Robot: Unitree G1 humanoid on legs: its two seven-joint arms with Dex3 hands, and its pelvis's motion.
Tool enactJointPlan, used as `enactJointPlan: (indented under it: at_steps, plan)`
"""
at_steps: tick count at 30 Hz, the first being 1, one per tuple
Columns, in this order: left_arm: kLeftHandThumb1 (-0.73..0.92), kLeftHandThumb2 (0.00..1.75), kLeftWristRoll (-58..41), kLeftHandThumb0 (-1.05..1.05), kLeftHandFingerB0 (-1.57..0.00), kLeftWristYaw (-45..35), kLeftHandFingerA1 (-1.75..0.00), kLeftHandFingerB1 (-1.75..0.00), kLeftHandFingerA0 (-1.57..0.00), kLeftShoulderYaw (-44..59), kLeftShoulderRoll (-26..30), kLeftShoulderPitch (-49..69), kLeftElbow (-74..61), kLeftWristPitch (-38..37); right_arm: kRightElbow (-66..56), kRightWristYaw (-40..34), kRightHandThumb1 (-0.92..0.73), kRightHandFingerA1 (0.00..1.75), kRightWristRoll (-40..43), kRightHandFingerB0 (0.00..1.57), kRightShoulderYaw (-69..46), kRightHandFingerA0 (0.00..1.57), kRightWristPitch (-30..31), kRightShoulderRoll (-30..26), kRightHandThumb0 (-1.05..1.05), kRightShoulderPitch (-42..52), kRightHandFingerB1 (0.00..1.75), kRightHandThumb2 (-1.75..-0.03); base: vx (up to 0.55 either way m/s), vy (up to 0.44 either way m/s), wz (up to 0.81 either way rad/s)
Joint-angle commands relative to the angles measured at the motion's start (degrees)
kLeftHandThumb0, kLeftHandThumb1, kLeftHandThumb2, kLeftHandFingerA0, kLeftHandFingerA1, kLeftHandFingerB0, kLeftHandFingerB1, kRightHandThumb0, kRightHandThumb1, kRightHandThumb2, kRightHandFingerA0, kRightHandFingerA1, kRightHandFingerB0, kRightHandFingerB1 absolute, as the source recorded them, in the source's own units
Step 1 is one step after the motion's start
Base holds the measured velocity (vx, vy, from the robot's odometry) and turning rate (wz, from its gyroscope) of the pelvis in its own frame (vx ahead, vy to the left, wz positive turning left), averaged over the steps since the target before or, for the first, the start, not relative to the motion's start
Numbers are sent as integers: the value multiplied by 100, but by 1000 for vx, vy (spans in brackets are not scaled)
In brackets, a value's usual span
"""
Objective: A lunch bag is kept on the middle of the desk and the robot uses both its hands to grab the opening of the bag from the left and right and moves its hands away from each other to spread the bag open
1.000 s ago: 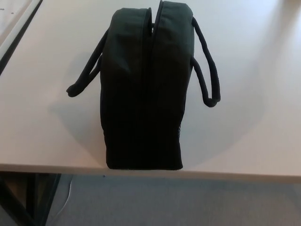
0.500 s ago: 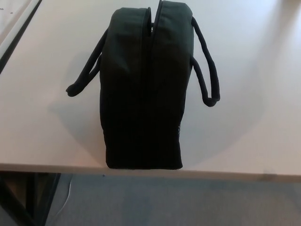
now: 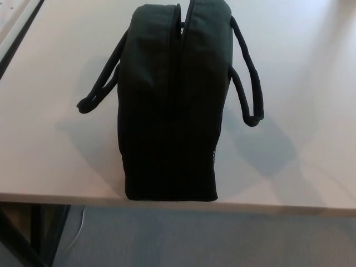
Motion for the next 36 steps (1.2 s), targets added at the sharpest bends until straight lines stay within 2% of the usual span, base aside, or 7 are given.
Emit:
enactJointPlan:
  at_steps: [1, 9, 11, 13, 17, 18, 36]
  plan:
    - [32, 83, 2089, 8, -14, 1452, -56, -49, -30, -667, 683, -1345, 815, -988, 553, 72, -41, 51, -763, 32, 484, 56, -50, -534, -37, -1490, 40, -65, 0, 0, 0]
    - [32, 83, 3221, 4, -11, 2232, -58, -49, -36, -1953, 1066, -2359, 1877, -960, 2304, -78, -40, 46, -1657, 35, 1636, 50, -877, -873, -43, -2982, 40, -65, 0, 0, 0]
    - [50, 55, 3548, 5, -23, 2438, -39, -30, -46, -2403, 1065, -2723, 2247, -854, 2646, 41, -43, 46, -1654, 40, 1899, 48, -1243, -844, -49, -3416, 43, -70, 0, 0, 0]
    - [33, 83, 3738, 1, -11, 2531, -57, -50, -32, -2821, 1032, -2969, 2691, -742, 2982, -108, -52, 38, -1954, 46, 2223, 57, -1466, -871, -43, -3789, 35, -56, 0, 0, 0]
    - [39, 88, 4361, -4, -7, 3572, -55, -48, -27, -3614, 1054, -3264, 3269, -833, 3303, 54, -45, 50, -2217, 44, 2685, 58, -1463, -900, -46, -4197, 45, -72, 0, 0, 0]
    - [58, 59, 4600, -3, -17, 3966, -36, -31, -42, -3842, 1078, -3329, 3301, -729, 3402, 69, -50, 39, -2258, 50, 2787, 63, -1495, -906, -37, -4299, 36, -55, 0, 0, 0]
    - [55, 62, 5156, -1, -11, 5142, -33, -17, -25, -5836, 502, -4587, 4649, 300, 4052, 7, -57, 39, -3007, 51, 4411, 59, -2149, -734, -44, -5301, 36, -58, 0, 0, 0]
